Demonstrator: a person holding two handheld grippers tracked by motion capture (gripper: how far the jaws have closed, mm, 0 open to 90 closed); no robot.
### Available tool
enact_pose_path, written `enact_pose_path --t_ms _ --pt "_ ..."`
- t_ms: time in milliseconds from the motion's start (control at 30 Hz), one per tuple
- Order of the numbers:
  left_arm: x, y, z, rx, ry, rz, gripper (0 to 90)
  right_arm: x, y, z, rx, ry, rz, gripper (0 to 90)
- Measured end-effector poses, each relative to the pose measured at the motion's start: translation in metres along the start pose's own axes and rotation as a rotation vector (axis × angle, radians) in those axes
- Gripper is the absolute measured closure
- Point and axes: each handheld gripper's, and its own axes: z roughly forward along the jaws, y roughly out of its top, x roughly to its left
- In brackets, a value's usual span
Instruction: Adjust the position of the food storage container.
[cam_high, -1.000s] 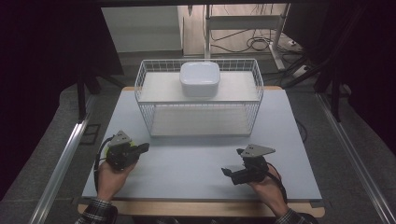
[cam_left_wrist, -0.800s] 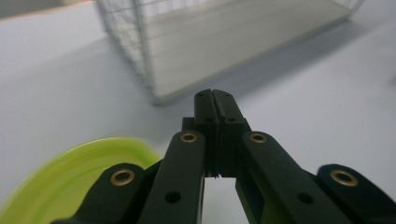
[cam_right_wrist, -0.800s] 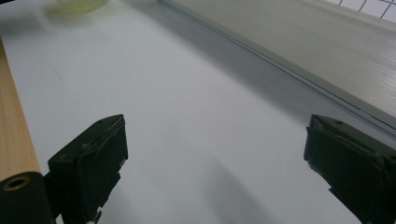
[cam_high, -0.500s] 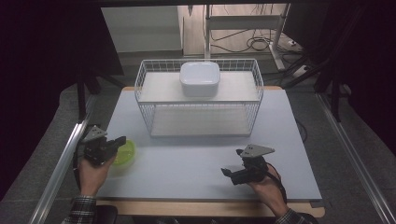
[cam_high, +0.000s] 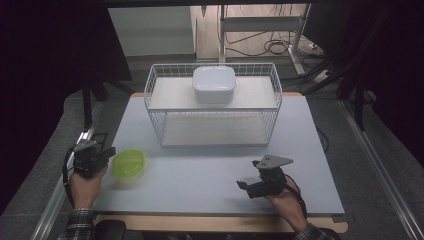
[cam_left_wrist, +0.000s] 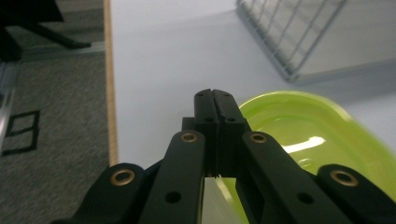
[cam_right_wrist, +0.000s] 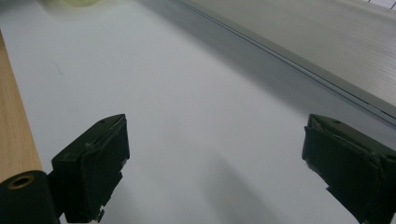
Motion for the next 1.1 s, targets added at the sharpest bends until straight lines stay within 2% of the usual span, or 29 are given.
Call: enact_pose_path --t_ms 133,200,400,567,633,667,767,800,833,967,1100 --pt "0.004 -0.006 0.005 0.037 0.018 -0.005 89.8 0.000 0.000 0.000 0.002 -0.001 -0.003 8.1" --pt "0.003 -0.007 0.005 0.040 0.016 -0.008 89.8 0.000 0.000 0.000 0.005 -0.002 -0.005 8.1" --pt "-0.005 -0.008 0.008 0.060 0.014 0.003 89.8 0.001 0.000 0.001 0.009 -0.005 -0.007 8.3" --pt "-0.017 -0.007 0.011 0.066 -0.016 0.006 89.8 0.001 0.000 0.001 0.015 -0.004 -0.013 8.5" --pt "-0.028 -0.006 0.014 0.072 -0.040 0.016 89.8 0.001 0.000 0.001 0.019 -0.003 -0.013 8.5" --pt "-0.028 -0.006 0.014 0.072 -0.040 0.016 89.8 0.001 0.000 0.001 0.019 -0.003 -0.013 8.5" --pt "-0.045 -0.004 0.020 0.083 -0.075 0.035 89.8 0.001 0.000 0.002 0.019 -0.003 -0.013 8.6" --pt "-0.045 -0.004 0.020 0.083 -0.075 0.035 89.8 0.001 0.000 0.002 0.020 -0.003 -0.013 8.6" --pt "-0.054 -0.003 0.022 0.086 -0.096 0.044 89.8 0.001 0.000 0.002 0.022 -0.004 -0.014 8.6" --pt "-0.072 -0.001 0.027 0.090 -0.136 0.054 89.8 0.001 -0.001 0.002 0.025 -0.003 -0.014 8.7" --pt "-0.092 0.001 0.032 0.096 -0.200 0.065 89.8 0.001 -0.001 0.003 0.030 -0.004 -0.012 8.7"
